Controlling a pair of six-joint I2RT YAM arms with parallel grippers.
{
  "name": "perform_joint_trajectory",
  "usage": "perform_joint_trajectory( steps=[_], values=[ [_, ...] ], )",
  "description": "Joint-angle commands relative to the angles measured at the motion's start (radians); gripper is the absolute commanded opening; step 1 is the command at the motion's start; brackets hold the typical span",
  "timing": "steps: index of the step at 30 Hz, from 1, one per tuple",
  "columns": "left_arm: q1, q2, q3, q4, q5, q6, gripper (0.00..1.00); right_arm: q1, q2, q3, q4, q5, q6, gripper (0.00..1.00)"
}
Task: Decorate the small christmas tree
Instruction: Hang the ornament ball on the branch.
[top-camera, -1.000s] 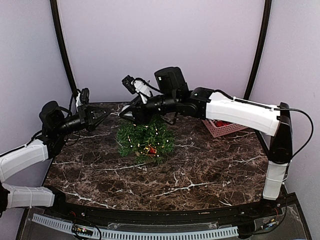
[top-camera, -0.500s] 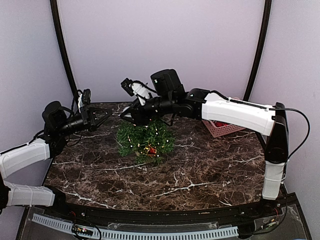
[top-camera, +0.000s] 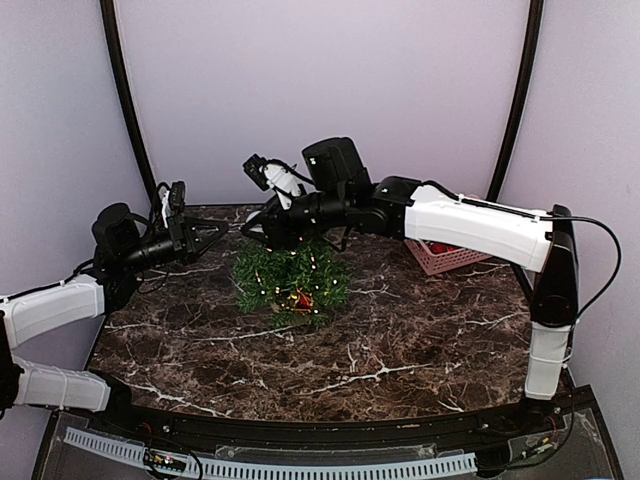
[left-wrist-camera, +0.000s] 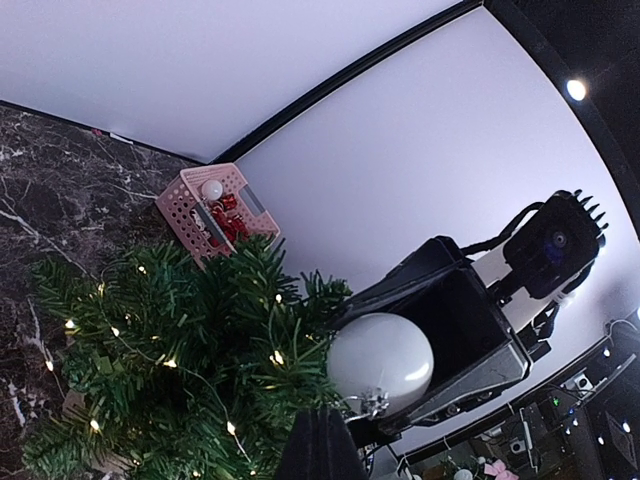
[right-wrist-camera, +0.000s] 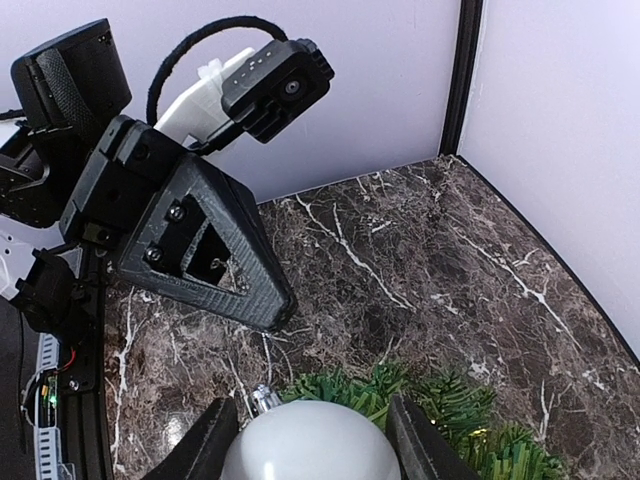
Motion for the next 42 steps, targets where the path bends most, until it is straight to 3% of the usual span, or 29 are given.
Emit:
perform_joint_trajectory(
  steps=[1,42],
  values=[
    [-0.003,0.005,0.010,0.022,0.001,0.024,0.00,0.010,-0.050,-0.016,0.046,0.006,0.015,0.39],
    [-0.032,0.068,0.054,0.075,0.015,0.018,0.00,0.011,0.011,0.042,-0.013,0.036,0.019,0.39]
  ],
)
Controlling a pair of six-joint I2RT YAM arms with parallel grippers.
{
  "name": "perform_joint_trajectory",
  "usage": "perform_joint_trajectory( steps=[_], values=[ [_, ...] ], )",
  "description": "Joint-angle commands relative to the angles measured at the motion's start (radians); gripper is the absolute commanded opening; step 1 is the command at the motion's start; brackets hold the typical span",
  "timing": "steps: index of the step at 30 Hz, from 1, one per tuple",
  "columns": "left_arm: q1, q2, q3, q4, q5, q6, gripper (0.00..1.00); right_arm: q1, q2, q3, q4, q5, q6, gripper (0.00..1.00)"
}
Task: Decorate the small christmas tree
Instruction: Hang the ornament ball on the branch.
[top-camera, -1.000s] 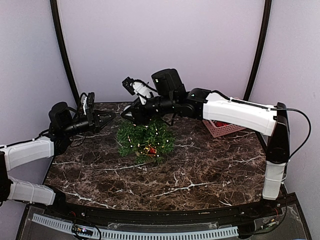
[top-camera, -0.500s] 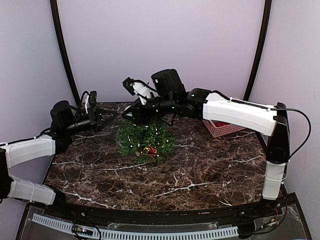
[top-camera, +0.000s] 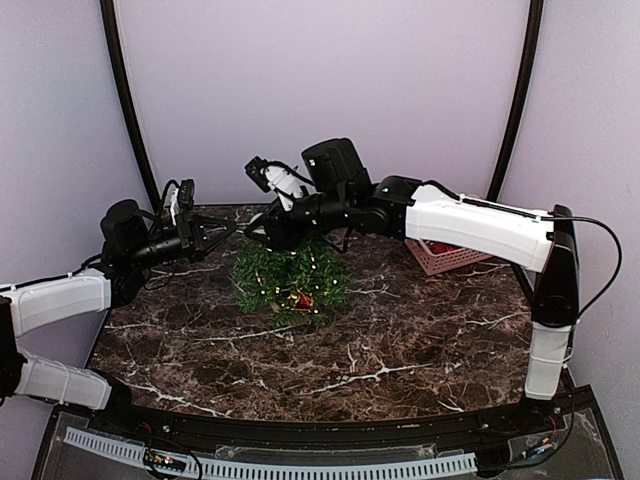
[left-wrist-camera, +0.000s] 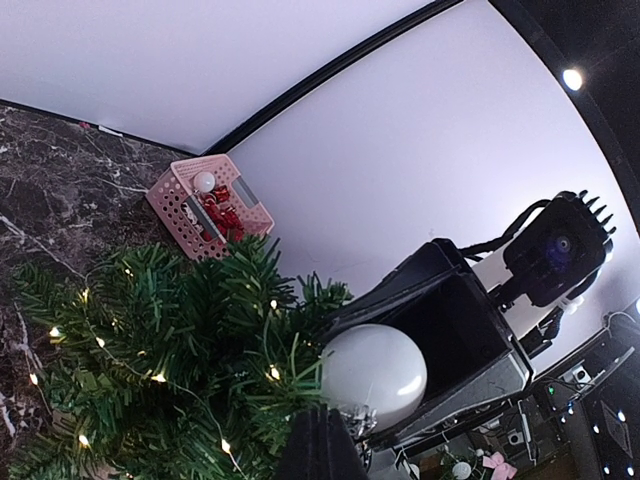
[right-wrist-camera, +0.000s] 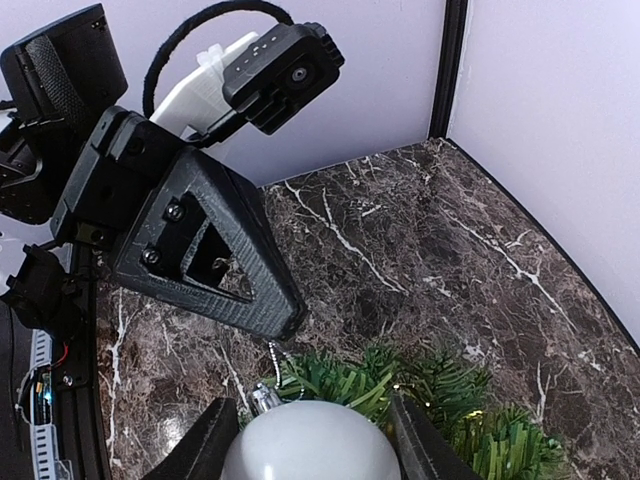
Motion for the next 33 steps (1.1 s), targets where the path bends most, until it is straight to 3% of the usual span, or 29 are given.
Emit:
perform_joint_trajectory(
  steps=[1,20,33],
  values=[
    [-0.005,-0.005,0.020,0.044,0.003,0.011,0.00,0.009,0.019,0.050,0.018,0.001,0.007,0.39],
    [-0.004,-0.116,0.022,-0.070,-0.088,0.073,0.00,0.022,0.021,0.096,0.014,-0.020,0.001,0.39],
    [-0.004,-0.030,0.009,0.015,-0.045,0.026,0.00,0.021,0.030,0.095,-0.018,0.057,0.018,0.38]
  ],
)
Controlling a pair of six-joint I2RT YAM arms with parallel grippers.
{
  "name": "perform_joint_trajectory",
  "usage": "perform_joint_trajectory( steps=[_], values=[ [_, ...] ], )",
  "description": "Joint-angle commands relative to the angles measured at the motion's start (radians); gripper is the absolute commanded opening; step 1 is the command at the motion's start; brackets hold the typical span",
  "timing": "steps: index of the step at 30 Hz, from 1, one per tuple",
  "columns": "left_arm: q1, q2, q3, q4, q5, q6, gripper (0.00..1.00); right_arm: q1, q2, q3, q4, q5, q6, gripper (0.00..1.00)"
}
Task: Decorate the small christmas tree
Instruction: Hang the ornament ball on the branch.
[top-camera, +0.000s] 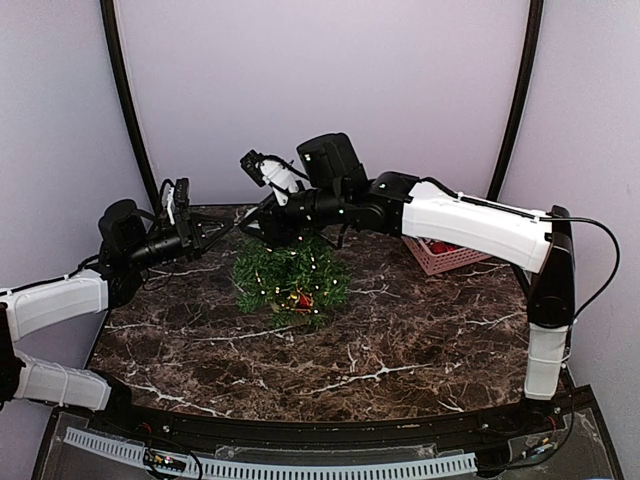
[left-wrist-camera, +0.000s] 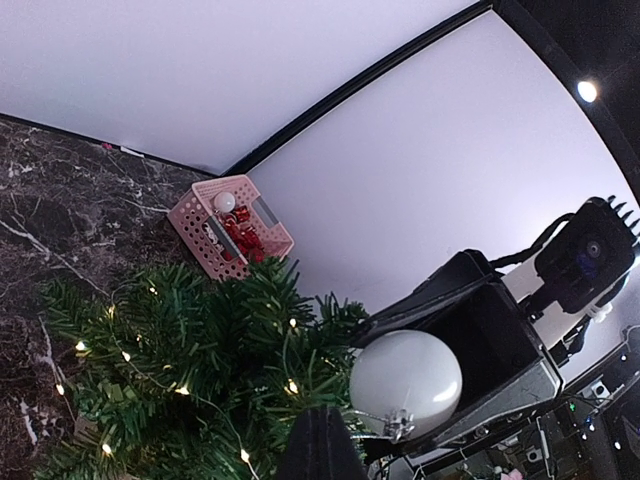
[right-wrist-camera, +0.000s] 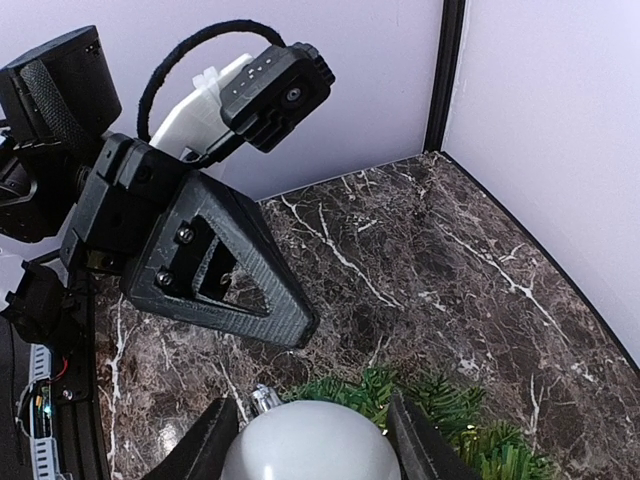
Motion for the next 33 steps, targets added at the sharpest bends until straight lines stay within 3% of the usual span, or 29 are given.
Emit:
perform_joint_trajectory(
  steps=[1,33],
  values=[
    [-0.004,0.007,0.009,0.060,0.027,-0.009,0.00,0.008,0.006,0.028,0.000,0.030,0.015,0.38],
    [-0.014,0.031,-0.003,0.025,0.057,0.002,0.00,0.008,-0.017,-0.009,-0.032,0.032,0.038,0.38]
  ],
)
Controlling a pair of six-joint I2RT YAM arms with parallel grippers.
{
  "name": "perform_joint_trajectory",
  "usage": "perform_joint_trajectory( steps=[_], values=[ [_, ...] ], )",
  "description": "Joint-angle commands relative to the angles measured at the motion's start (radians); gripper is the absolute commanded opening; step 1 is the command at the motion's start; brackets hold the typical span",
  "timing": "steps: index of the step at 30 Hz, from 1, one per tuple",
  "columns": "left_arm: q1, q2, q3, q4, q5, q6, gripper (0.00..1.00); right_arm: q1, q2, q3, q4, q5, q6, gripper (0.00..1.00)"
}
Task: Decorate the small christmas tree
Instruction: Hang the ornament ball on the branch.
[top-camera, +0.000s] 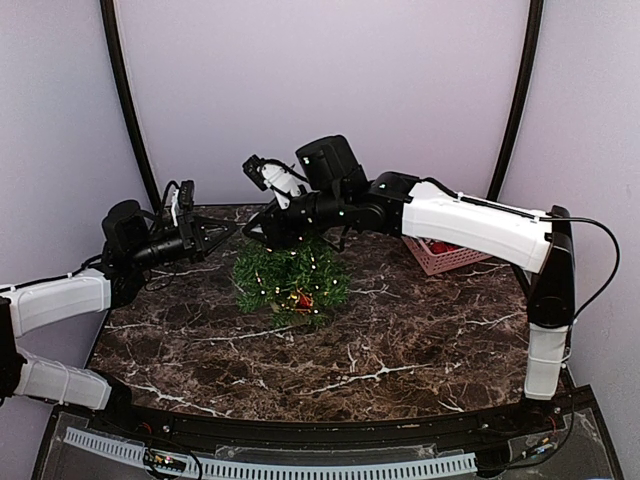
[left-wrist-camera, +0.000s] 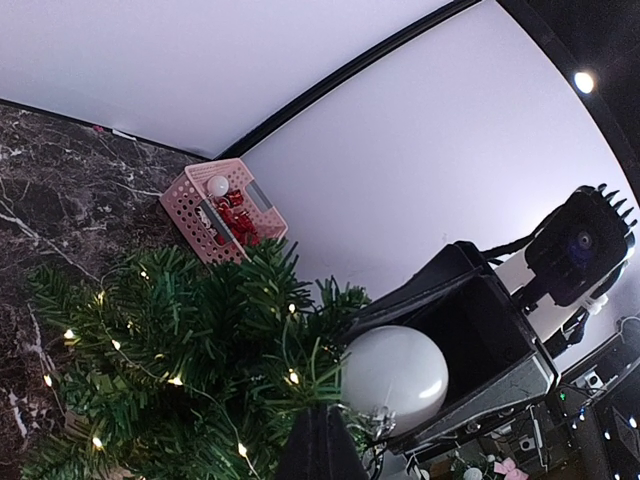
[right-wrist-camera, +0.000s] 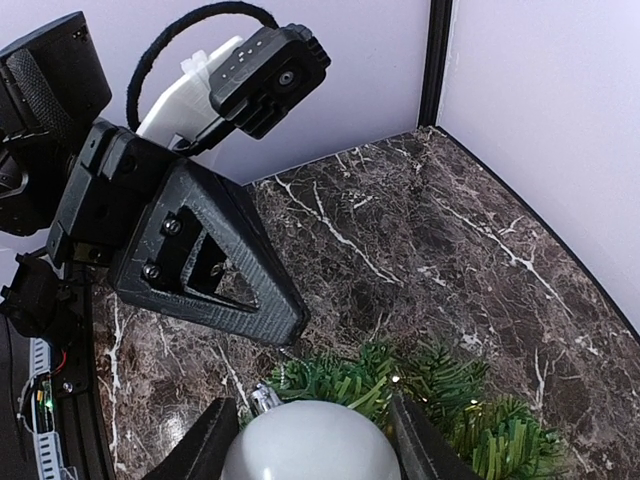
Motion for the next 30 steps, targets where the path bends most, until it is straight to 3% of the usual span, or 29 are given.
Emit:
perform_joint_trajectory(
  steps=[1,30],
  values=[
    [-0.009,0.000,-0.003,0.011,0.016,0.009,0.00,0.008,-0.018,-0.009,0.015,0.011,0.011,0.38],
    [-0.028,0.036,-0.023,0.032,0.024,0.014,0.00,0.008,-0.061,-0.049,0.021,0.061,0.017,0.38]
  ],
)
